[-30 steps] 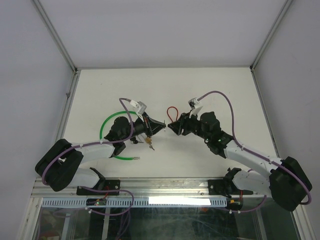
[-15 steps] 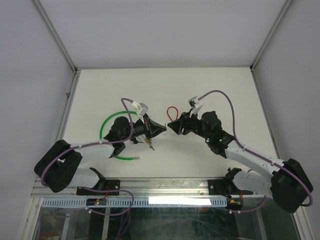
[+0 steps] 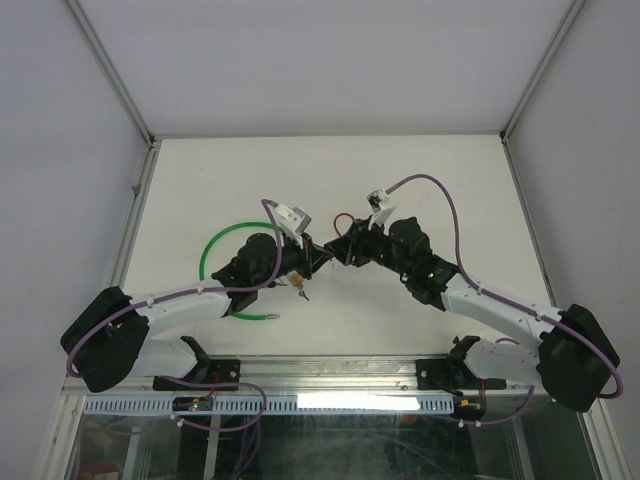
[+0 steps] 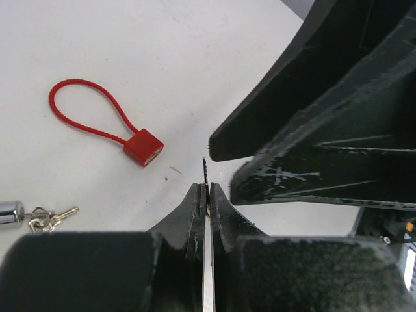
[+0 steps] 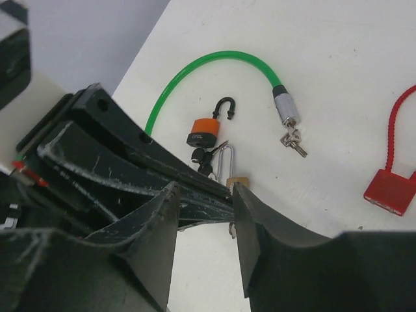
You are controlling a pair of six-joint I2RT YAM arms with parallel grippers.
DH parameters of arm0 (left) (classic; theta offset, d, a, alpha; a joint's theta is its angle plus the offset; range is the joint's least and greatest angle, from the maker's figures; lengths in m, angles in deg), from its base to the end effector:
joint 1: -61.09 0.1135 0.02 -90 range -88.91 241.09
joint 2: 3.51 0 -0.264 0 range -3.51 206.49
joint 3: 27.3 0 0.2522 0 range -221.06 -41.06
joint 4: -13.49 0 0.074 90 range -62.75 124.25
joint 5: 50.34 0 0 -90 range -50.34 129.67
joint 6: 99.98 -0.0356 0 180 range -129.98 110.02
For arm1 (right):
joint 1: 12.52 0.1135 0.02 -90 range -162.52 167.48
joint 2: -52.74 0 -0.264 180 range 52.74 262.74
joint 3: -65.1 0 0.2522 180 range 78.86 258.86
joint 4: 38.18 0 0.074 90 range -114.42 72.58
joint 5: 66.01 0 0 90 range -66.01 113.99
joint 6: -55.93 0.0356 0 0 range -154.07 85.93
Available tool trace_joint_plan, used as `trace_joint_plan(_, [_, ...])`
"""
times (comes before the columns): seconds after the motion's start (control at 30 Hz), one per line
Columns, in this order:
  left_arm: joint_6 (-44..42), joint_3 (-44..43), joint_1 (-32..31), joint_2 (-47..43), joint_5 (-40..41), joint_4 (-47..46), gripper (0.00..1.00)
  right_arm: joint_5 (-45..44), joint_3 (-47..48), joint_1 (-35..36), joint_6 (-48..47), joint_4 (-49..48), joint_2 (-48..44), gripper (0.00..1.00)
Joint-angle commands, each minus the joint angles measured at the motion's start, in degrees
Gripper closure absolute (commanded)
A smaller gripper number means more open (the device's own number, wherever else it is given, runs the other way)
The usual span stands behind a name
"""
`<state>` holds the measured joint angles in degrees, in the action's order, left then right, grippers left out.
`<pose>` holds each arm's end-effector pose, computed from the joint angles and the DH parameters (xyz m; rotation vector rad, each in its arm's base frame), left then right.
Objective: Unlock with the key
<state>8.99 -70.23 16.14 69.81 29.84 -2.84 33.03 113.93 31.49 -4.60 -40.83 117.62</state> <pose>0.1851 -0.1933 0.2123 0.5549 1.8348 -0.9295 0.1806 0.1822 0.2575 -0.3633 1.8966 1.0326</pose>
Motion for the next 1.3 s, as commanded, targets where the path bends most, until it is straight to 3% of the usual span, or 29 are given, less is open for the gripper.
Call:
trace_joint_plan(0.0, [-5.9, -3.0, -3.4, -2.6, 11.5, 3.1, 1.00, -10.1, 3.5, 1.6, 5.3, 1.6, 1.2, 0.60])
trace_joint_plan(0.27, [-8.2, -3.3, -5.9, -3.1, 18.0, 3.5, 1.00, -12.3, 5.0, 2.9, 7.0, 2.6, 3.0, 0.65])
trace_joint_plan(1.17, [-12.2, -5.8, -10.8, 0.0, 27.0, 5.3, 1.00, -12.5, 7.1, 3.5, 9.5, -0.7, 9.3, 0.77])
trace_joint_plan(1.27, [-12.4, -6.1, -11.1, 0.3, 27.8, 5.6, 1.00, -12.8, 7.3, 3.5, 9.3, -0.4, 9.3, 0.85])
